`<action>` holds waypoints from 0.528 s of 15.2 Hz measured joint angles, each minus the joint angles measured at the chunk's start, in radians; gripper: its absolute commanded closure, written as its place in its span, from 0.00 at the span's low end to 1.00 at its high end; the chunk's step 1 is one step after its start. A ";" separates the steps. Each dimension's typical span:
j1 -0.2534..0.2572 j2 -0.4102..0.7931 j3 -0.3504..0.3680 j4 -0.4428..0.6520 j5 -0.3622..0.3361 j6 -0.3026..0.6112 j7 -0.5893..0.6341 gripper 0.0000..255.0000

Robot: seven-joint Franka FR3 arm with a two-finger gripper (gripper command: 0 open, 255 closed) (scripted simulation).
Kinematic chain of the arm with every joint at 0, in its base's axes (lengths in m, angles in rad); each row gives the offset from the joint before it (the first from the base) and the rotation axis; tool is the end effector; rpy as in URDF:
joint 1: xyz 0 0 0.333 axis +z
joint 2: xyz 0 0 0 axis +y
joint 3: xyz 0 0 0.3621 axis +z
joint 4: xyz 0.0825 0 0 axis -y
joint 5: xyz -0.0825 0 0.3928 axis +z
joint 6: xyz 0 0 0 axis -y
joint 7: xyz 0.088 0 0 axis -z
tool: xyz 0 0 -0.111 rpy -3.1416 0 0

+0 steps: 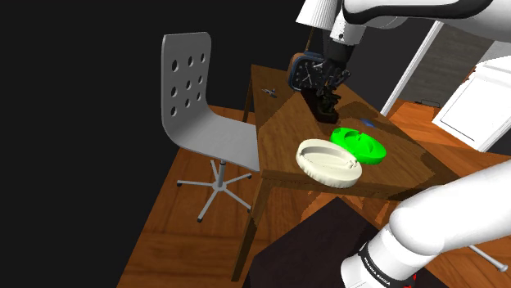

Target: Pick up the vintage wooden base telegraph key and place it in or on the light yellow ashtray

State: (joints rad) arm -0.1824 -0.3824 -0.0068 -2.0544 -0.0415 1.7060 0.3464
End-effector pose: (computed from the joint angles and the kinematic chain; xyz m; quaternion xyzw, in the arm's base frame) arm 0.4237 -0.0858 0.6342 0.9647 -0.2619 0.0185 0.0179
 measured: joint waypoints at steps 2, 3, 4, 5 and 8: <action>0.007 -0.065 0.012 -0.053 0.005 -0.012 0.017 1.00; 0.010 -0.106 0.018 -0.084 0.007 -0.023 0.025 1.00; 0.013 -0.132 0.026 -0.101 0.011 -0.032 0.034 1.00; 0.018 -0.173 0.035 -0.126 0.016 -0.049 0.046 1.00; 0.031 -0.280 0.057 -0.201 0.031 -0.080 0.072 1.00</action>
State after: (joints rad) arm -0.1518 -0.6622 0.0498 -2.2556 -0.0105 1.6259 0.4184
